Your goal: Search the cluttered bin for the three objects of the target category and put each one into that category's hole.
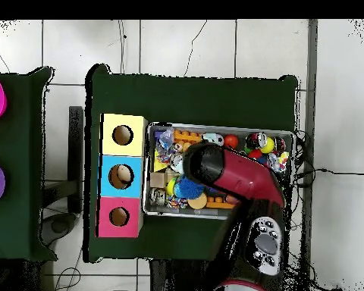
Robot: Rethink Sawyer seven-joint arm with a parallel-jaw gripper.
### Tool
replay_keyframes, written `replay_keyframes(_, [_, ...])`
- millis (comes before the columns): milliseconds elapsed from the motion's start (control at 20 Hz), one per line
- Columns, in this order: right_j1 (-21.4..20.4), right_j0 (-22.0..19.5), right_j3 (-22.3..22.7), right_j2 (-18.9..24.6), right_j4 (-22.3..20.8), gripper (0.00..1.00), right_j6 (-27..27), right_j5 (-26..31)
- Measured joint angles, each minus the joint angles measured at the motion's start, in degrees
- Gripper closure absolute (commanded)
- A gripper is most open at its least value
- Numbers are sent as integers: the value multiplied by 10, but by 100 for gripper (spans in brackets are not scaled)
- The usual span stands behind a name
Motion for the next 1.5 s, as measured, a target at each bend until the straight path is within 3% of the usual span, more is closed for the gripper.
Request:
replay_keyframes(450, [-12,-79,-42,47,-70,100,0,8])
replay_keyframes(1400, [-14,-105,-91,151,-161,100,0,30])
replay_keyframes(1450, [-14,-109,-91,159,-169,0,0,30])
replay_keyframes(1500, [-14,-109,-91,159,-170,0,0,30])
